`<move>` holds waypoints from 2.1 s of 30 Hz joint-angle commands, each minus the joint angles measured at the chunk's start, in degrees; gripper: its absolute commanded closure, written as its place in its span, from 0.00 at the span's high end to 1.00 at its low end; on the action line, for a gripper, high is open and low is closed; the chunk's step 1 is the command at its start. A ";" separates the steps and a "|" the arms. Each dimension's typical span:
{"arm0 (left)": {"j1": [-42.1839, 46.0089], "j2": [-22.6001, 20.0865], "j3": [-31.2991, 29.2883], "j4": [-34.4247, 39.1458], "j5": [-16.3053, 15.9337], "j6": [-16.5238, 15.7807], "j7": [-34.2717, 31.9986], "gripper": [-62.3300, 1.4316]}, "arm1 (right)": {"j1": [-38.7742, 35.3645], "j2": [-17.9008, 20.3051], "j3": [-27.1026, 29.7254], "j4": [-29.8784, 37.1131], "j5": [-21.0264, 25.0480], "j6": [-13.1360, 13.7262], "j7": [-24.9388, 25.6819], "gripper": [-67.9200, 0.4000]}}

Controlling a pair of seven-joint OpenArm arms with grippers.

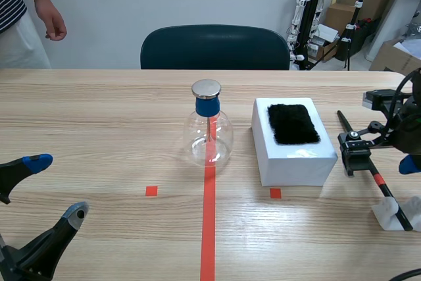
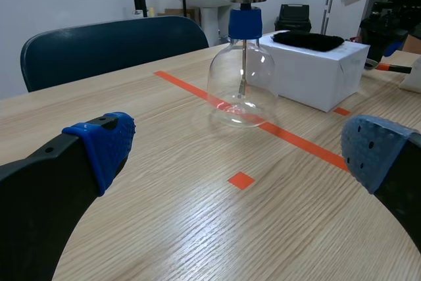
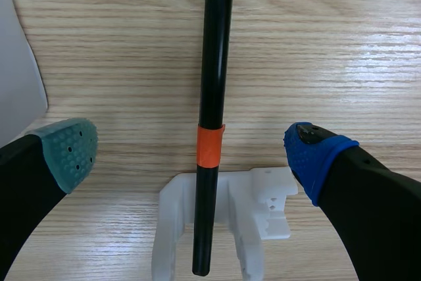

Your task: Do the electroscope experiment. pick up the black charging rod

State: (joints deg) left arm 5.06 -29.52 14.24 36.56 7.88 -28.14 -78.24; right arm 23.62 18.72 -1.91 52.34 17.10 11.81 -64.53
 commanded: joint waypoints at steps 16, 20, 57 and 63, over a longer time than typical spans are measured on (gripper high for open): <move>-0.20 -0.20 -0.20 0.52 -0.74 -0.09 -0.85 1.00 | 1.27 0.94 -0.09 -2.51 -0.04 0.20 1.55 0.85; -0.20 -0.20 -0.20 0.52 -0.74 -0.09 -0.85 1.00 | 1.25 1.01 -0.09 -3.30 -0.04 0.20 2.89 0.85; -0.17 -0.20 -0.20 0.52 -0.70 -0.09 -0.85 1.00 | 0.81 1.97 -0.09 -4.63 1.31 0.15 2.73 0.75; -0.17 -0.20 -0.20 0.52 -0.72 -0.09 -0.85 1.00 | 0.81 1.97 -0.09 -4.68 1.29 0.15 2.12 0.64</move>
State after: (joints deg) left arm 5.08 -29.52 14.24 36.56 7.88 -28.14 -78.22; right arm 23.59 19.55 -1.98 47.62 18.24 11.79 -61.84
